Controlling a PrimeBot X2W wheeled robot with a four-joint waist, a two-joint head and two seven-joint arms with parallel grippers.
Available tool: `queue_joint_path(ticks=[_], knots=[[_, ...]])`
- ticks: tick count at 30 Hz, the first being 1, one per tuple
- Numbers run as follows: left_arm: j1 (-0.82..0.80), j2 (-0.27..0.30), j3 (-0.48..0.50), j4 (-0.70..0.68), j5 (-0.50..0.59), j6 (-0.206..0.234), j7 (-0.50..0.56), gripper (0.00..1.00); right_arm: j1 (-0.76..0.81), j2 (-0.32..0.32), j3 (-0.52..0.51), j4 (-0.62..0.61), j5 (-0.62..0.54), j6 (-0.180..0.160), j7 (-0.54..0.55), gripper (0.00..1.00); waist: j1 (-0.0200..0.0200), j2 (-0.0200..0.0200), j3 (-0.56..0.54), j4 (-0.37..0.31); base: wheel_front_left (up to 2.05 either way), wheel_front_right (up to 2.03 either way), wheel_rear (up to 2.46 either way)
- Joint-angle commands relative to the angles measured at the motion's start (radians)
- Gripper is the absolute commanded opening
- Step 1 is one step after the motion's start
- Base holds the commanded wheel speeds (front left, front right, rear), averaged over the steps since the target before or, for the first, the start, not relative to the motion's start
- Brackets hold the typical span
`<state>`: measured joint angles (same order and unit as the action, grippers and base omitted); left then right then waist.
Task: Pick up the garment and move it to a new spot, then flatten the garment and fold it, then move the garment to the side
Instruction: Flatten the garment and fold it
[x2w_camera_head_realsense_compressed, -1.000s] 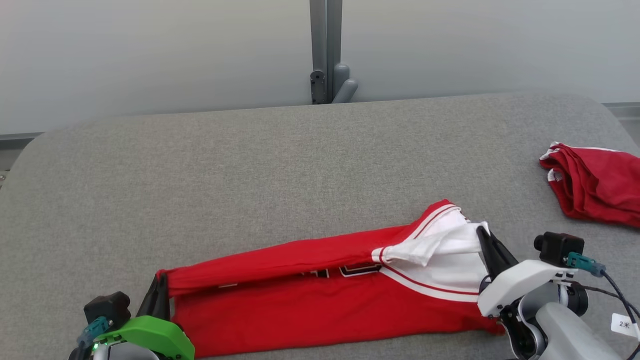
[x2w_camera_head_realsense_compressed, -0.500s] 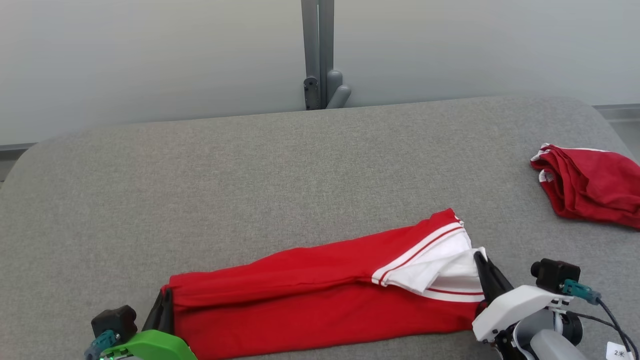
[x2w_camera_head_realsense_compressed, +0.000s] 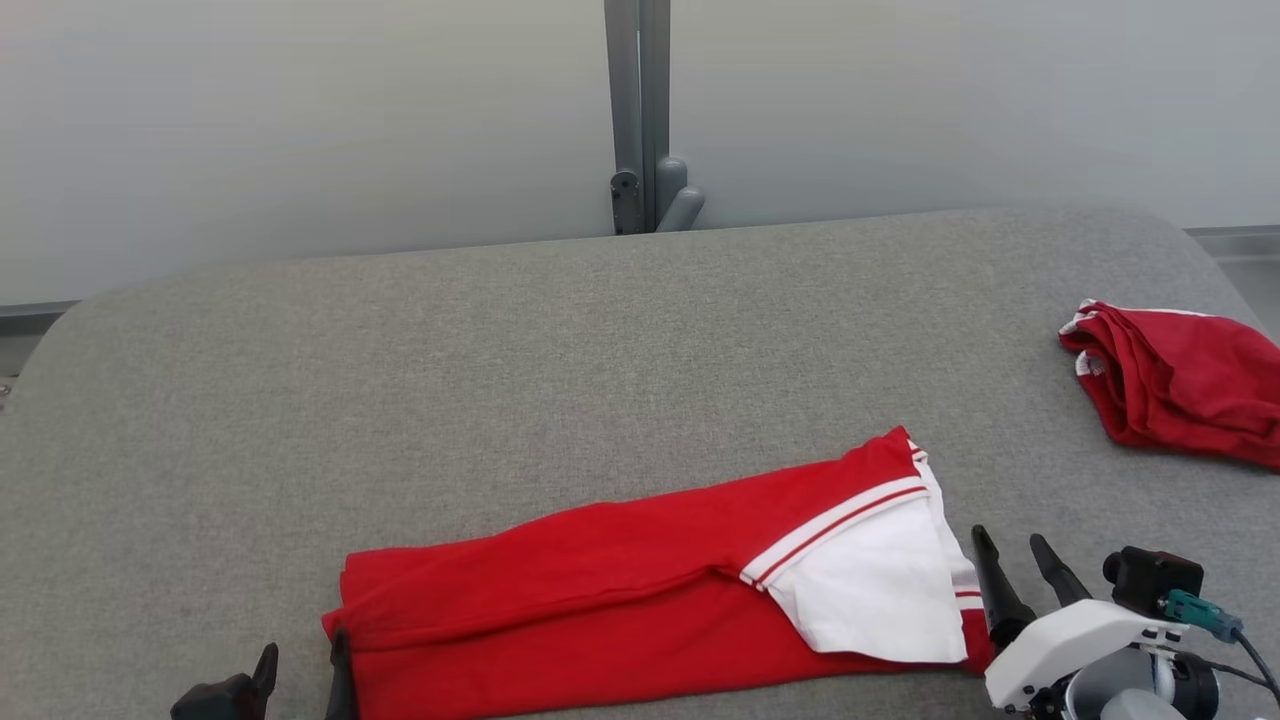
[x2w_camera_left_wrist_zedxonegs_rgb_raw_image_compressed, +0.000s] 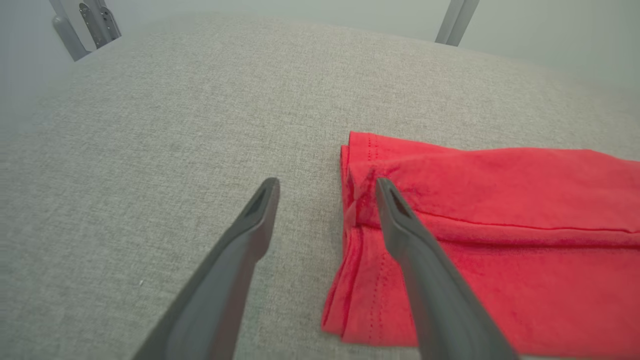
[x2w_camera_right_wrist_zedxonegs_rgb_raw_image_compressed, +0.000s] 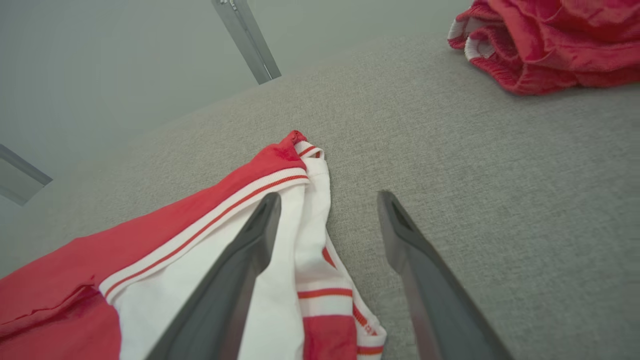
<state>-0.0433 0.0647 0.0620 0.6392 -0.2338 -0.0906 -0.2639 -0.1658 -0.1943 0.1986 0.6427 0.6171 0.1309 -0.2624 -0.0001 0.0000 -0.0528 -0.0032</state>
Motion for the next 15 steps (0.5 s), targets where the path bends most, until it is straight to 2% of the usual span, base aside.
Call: queue_joint_path(ticks=[1, 8, 15], knots=[[0.016, -0.003, 0.003, -0.008, 0.007, 0.003, 0.0, 1.0, 0.01, 0.002, -0.006, -0.007, -0.008, -0.001, -0.002, 1.0, 0.0001, 0.0, -0.003, 0.003, 0.0, 0.0, 0.0], [0.067, -0.011, 0.003, -0.128, 0.065, 0.018, 0.0, 1.0, 0.024, 0.027, -0.047, -0.01, -0.073, 0.0, -0.003, 1.0, 0.0001, 0.0, 0.006, 0.034, 0.0, 0.0, 0.0], [0.074, -0.012, -0.029, -0.162, 0.051, 0.019, 0.0, 1.0, -0.002, 0.034, -0.065, 0.022, -0.113, 0.0, -0.003, 1.0, 0.0001, 0.0, 0.026, 0.073, 0.0, 0.0, 0.0]])
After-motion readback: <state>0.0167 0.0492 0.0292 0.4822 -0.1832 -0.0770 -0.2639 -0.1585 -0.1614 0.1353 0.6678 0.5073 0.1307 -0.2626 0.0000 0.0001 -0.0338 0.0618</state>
